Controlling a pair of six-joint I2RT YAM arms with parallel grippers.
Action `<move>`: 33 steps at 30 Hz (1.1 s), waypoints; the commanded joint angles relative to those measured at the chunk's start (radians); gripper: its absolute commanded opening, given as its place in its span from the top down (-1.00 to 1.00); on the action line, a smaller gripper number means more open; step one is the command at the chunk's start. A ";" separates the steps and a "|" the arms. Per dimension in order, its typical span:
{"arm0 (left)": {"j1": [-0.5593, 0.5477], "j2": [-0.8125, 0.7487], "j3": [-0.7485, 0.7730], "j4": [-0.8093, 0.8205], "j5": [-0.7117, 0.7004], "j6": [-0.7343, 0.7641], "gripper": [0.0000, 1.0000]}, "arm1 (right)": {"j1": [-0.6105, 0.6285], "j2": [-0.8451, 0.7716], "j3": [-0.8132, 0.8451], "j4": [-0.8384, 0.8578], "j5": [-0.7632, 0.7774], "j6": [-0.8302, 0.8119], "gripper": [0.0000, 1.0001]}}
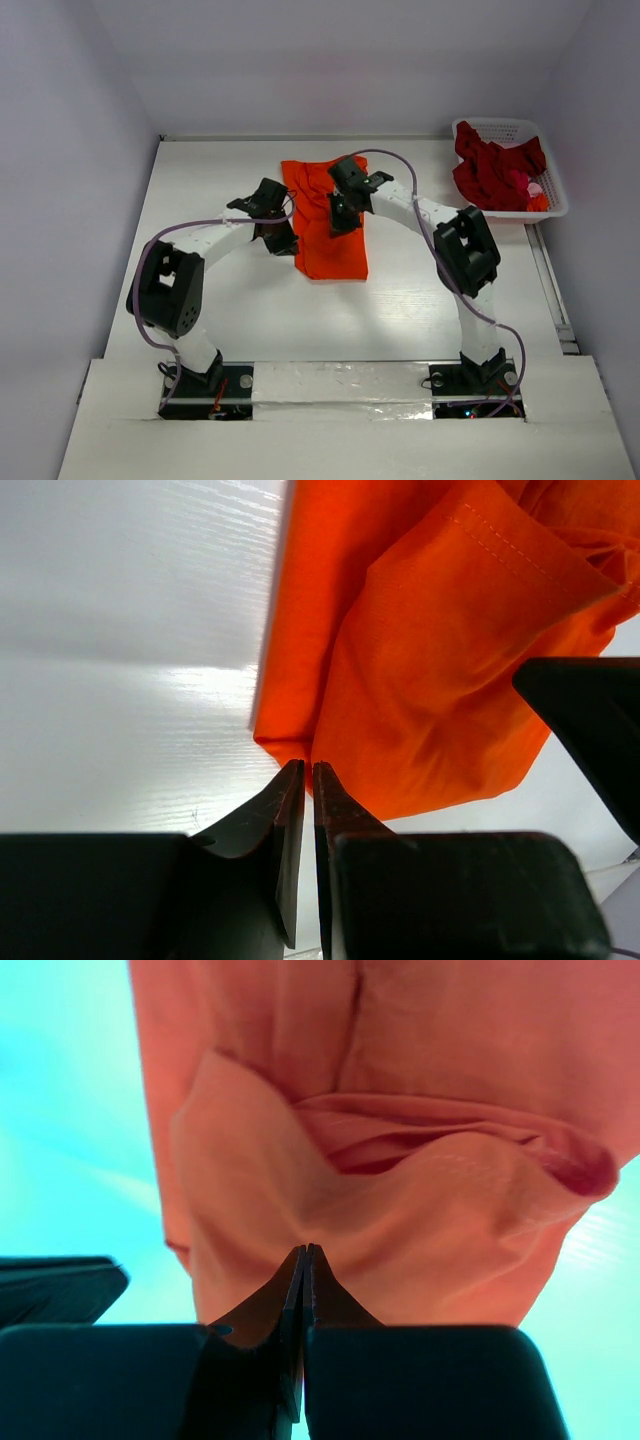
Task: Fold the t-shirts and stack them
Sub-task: Fold the folded rectangular tshirt in 1/3 of the way
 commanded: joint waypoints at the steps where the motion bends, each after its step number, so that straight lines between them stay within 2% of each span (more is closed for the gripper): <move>1: 0.007 -0.014 0.040 -0.002 -0.007 0.005 0.88 | -0.019 0.044 0.023 -0.009 0.082 0.014 1.00; 14: 0.017 0.009 0.032 0.034 0.010 -0.014 0.88 | -0.028 0.121 -0.088 0.060 0.028 0.020 1.00; 24: 0.017 0.120 -0.009 0.156 0.105 -0.054 0.94 | -0.028 0.100 -0.054 0.042 0.030 0.014 1.00; 33: 0.026 0.160 -0.043 0.187 0.148 -0.063 0.96 | -0.028 0.092 -0.059 0.043 0.033 0.012 1.00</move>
